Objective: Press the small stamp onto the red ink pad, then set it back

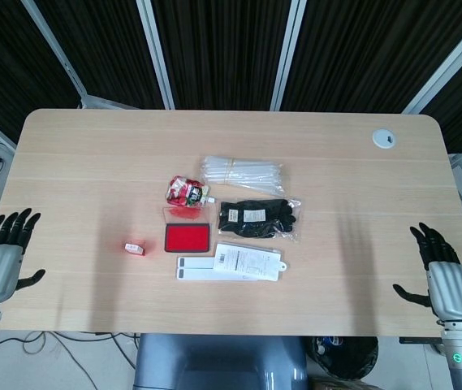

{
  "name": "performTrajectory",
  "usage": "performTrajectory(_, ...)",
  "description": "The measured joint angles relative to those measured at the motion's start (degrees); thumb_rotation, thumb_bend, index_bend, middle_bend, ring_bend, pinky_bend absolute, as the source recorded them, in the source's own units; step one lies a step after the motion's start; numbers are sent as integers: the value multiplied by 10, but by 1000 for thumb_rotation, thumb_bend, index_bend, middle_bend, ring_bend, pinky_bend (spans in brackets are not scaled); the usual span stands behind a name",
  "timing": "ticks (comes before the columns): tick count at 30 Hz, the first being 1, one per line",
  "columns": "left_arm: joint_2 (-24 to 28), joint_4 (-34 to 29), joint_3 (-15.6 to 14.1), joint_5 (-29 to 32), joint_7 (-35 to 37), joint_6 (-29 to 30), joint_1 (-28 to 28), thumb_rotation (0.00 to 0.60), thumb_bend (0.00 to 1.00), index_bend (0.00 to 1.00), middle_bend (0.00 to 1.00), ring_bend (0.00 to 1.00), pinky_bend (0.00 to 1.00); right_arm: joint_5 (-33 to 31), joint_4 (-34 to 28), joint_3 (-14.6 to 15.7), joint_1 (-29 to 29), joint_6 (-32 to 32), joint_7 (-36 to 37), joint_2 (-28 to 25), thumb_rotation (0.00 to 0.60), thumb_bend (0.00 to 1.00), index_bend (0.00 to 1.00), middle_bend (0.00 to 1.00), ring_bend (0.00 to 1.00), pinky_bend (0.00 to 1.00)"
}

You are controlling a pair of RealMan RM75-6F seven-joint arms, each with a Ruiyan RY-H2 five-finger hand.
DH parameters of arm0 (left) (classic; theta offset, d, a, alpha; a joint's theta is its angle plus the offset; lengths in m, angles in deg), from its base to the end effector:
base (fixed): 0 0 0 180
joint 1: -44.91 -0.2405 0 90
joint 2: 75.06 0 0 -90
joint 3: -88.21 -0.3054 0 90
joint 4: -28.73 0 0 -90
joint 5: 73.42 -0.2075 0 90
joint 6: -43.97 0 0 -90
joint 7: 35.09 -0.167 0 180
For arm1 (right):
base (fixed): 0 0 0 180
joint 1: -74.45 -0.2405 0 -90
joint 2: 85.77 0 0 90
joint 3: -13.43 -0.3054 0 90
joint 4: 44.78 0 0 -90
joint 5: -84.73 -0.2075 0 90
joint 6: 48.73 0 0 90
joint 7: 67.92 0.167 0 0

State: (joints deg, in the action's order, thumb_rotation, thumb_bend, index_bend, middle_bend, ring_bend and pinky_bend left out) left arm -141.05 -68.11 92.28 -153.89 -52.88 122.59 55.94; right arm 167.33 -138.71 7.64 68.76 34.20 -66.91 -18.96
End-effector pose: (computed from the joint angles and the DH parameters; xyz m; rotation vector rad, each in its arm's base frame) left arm -0.3300 0.2459 0.1541 -1.5061 -0.7930 -0.7417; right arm -0.3488 -0.2223 0.1688 1.3090 -0.9851 0.9721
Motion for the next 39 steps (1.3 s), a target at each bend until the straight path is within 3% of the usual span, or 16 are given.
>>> performTrajectory(4,-4,-11,11,25,-23,-37,24,600,105,7,5,0,97,-7,-1,-1,-2,-6,5,-1,600,49,0,0,0,156)
performTrajectory(18,-89,33,41,131,-122,-176,131,600,191,210,206,53,131,-17,-4,-5,-6,-17,18,-4,600,63,0,0,0,156)
performTrajectory(26,-143,74,40,166,-167,-209,171,600,213,277,279,91,160,-22,-5,-7,-8,-21,22,-5,600,65,0,0,0,156)
performTrajectory(39,-185,103,28,183,-180,-226,199,600,251,342,356,99,166,-27,-11,-8,-8,-23,24,-5,600,70,0,0,0,156)
